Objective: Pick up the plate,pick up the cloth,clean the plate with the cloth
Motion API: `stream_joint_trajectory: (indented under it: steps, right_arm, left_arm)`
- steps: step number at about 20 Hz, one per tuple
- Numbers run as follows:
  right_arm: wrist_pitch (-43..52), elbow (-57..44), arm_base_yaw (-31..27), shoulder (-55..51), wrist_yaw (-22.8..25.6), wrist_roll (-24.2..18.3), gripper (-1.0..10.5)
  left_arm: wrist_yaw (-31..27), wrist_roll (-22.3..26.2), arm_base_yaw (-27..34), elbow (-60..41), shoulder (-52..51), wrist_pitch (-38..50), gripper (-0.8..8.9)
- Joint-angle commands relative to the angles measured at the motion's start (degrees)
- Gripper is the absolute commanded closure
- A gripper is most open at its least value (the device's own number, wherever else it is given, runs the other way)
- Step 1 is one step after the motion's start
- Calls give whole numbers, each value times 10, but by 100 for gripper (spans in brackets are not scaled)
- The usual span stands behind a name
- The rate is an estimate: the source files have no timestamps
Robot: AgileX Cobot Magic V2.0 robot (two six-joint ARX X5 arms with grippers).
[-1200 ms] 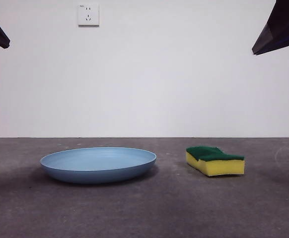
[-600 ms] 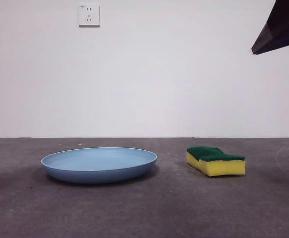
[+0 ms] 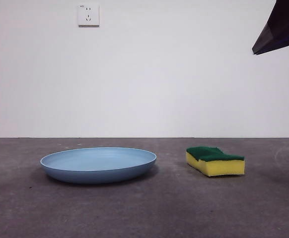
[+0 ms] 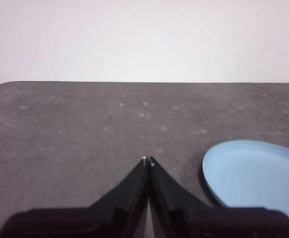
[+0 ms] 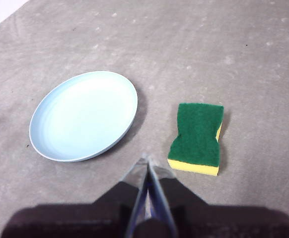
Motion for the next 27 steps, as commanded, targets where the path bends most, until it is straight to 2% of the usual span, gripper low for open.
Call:
stream_joint_trajectory:
  steps: [1,5,17,21,22,23,25,27]
  right_arm:
    - [4,-2,0,0,2,3,946]
    - [4,-2,0,0,2,3,946]
    - [4,-2,0,0,2,3,946]
    - [1,-2,0,-2,2,-19,946]
    - [1,-2,0,-3,4,-33,946]
    - [1,-3,1,-4,14,-91,946]
    - [-4,-7,-16,-31,50,-164,946]
    - [7,-19,-59,-88,57,-194,946]
  left_arm:
    - [2,6,1,-8,-26,-31,814]
    - [-5,5,1,-8,-47,-105,814]
    - [0,5,1,-8,-45,-106,814]
    - [0,5,1,-8,-45,-106,814]
    - [0,5,1,-8,-45,-106,814]
    - [0,5,1,-8,-45,-106,814]
    - [0,5,1,-8,-45,-105,814]
    - [0,5,1,-8,-45,-106,815]
